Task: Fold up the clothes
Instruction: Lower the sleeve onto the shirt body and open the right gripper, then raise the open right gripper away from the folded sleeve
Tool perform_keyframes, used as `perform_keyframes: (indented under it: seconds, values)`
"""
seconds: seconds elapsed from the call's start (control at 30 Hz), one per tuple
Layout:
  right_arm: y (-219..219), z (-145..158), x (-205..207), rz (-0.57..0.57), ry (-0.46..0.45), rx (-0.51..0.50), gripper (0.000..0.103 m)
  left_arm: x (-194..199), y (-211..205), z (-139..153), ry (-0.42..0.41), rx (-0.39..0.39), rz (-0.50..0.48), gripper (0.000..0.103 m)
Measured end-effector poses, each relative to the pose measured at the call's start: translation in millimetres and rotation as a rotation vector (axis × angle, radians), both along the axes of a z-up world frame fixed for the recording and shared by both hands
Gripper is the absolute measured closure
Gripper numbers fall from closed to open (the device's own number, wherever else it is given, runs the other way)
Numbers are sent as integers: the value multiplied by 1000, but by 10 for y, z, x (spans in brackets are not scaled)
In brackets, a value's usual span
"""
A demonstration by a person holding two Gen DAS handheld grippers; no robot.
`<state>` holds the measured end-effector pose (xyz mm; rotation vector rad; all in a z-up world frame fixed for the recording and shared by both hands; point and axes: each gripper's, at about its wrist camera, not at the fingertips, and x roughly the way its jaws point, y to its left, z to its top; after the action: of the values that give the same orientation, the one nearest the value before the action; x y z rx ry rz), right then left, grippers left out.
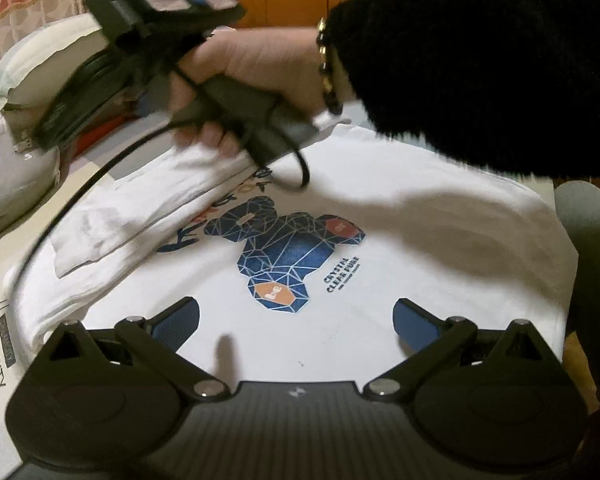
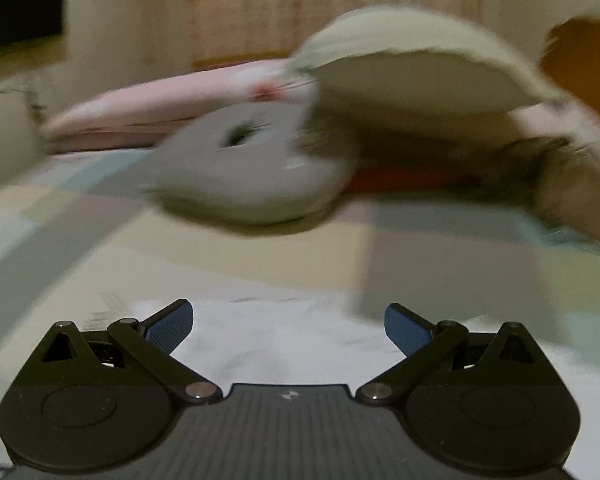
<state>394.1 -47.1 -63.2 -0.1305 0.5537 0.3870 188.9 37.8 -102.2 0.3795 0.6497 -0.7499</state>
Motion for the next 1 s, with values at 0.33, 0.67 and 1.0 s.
perform_keyframes:
  seconds: [0.33, 0.67, 1.0]
  values:
    - [-1033, 209, 255, -408, -130, -179, 0, -34, -118, -32, -11, 29, -31, 1]
    - [-1872, 360, 156, -398, -119, -120, 9, -9, -212, -118, -15, 73, -40, 1]
    - [-956, -176, -419, 211, -1, -306, 55, 420, 338, 18, 32, -26, 269, 1]
